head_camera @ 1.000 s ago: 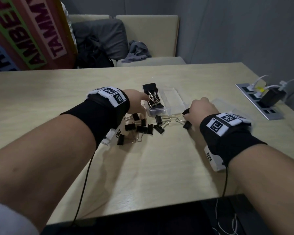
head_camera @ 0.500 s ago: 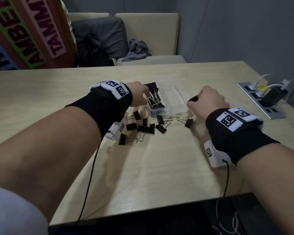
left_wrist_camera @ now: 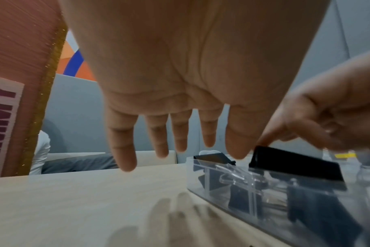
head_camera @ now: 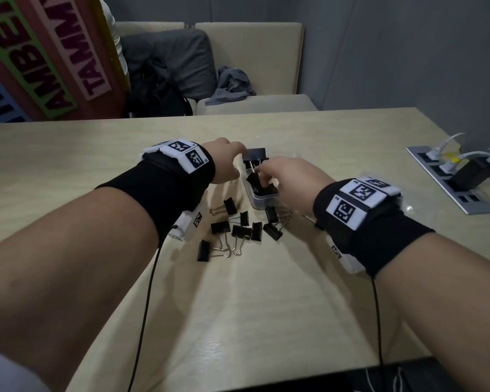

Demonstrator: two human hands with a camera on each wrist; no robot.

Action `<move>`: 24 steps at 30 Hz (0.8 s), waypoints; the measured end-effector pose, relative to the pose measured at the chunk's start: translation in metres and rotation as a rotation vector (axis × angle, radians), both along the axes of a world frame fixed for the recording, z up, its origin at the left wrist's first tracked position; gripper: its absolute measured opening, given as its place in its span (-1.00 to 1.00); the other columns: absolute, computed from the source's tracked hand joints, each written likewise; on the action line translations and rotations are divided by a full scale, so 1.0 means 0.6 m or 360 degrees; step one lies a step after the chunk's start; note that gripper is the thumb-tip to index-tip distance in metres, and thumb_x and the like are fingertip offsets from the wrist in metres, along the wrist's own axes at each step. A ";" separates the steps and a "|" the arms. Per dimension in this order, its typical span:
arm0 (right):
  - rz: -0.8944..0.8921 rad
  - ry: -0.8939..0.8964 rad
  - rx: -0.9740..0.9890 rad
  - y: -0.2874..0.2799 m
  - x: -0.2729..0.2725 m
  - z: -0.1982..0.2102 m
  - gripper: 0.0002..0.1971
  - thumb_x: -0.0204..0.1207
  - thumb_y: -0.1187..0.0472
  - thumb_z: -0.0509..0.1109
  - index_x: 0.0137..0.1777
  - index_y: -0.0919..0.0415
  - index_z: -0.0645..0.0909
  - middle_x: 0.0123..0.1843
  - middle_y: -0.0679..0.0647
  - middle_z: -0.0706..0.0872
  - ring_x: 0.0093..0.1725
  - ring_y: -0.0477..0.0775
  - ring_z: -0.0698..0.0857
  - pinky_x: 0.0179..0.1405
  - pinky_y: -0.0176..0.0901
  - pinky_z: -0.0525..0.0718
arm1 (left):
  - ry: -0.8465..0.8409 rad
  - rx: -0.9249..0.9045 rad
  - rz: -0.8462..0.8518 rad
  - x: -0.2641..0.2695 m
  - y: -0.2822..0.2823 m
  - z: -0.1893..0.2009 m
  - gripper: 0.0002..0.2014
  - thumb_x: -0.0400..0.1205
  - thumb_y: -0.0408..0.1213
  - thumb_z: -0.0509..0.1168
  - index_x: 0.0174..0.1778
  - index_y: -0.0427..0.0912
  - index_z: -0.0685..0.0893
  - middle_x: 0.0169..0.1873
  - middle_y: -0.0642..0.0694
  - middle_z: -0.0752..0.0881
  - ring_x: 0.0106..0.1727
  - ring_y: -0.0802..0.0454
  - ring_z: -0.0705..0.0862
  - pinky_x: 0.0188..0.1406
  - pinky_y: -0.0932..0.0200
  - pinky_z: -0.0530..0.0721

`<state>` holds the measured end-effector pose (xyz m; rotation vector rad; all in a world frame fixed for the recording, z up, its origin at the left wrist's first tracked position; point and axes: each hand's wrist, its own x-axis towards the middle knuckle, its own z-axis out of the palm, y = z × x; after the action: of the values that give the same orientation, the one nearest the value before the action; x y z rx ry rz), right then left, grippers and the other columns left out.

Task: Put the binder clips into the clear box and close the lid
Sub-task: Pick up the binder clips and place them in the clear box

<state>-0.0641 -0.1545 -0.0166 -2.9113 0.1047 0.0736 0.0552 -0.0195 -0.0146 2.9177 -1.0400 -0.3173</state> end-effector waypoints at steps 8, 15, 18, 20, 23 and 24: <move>-0.0051 -0.0031 0.0135 -0.005 0.014 -0.022 -0.60 0.66 0.06 0.24 0.48 -0.23 0.49 0.37 0.03 0.60 0.35 0.11 0.59 0.31 0.05 0.56 | -0.0046 0.0257 -0.0309 0.001 -0.034 -0.007 -0.49 0.67 -0.40 0.09 0.60 -0.15 0.36 0.61 -0.15 0.33 0.57 -0.19 0.39 0.53 -0.05 0.38; -0.0073 -0.0040 -0.0077 -0.002 0.021 -0.019 -0.58 0.54 0.36 0.22 0.23 -0.14 0.61 0.20 0.03 0.71 0.09 0.20 0.70 0.04 -0.01 0.65 | -0.0126 0.0419 -0.0336 0.004 -0.034 -0.009 -0.41 0.71 -0.36 0.05 0.70 -0.10 0.15 0.71 -0.06 0.12 0.67 -0.15 0.24 0.61 0.03 0.23; -0.0089 -0.0063 -0.0043 -0.003 0.017 -0.023 -0.59 0.54 0.37 0.21 0.26 -0.09 0.61 0.22 0.06 0.70 0.12 0.21 0.68 0.04 -0.03 0.62 | -0.0107 0.0431 -0.0344 0.002 -0.031 -0.011 -0.41 0.71 -0.33 0.06 0.70 -0.11 0.14 0.70 -0.07 0.15 0.63 -0.19 0.31 0.60 -0.02 0.31; -0.0099 -0.0050 -0.0050 0.000 0.012 -0.023 -0.59 0.56 0.35 0.19 0.29 -0.08 0.61 0.27 0.05 0.67 0.20 0.20 0.65 0.14 0.00 0.57 | -0.0092 0.0414 -0.0343 0.001 -0.028 -0.009 -0.41 0.71 -0.31 0.07 0.71 -0.09 0.14 0.71 -0.08 0.13 0.64 -0.19 0.28 0.61 -0.03 0.29; -0.0102 -0.0129 -0.0062 0.009 -0.001 -0.017 -0.61 0.58 0.29 0.21 0.33 -0.07 0.60 0.38 0.03 0.57 0.37 0.20 0.51 0.34 0.09 0.45 | -0.0050 0.0229 -0.0257 0.000 -0.014 -0.001 -0.38 0.68 -0.28 0.14 0.70 -0.02 0.16 0.72 -0.06 0.07 0.66 -0.17 0.25 0.59 -0.02 0.28; -0.0109 -0.0208 -0.0013 0.014 -0.008 -0.013 -0.64 0.58 0.26 0.23 0.33 -0.03 0.60 0.37 0.05 0.55 0.37 0.20 0.49 0.35 0.10 0.46 | -0.0031 0.0119 -0.0201 -0.002 -0.007 0.003 -0.38 0.66 -0.27 0.18 0.67 0.01 0.22 0.71 -0.07 0.13 0.63 -0.16 0.31 0.55 -0.02 0.34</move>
<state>-0.0687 -0.1462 -0.0247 -2.9080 0.1822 -0.1286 0.0540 -0.0235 -0.0129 2.9319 -1.2454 -0.3394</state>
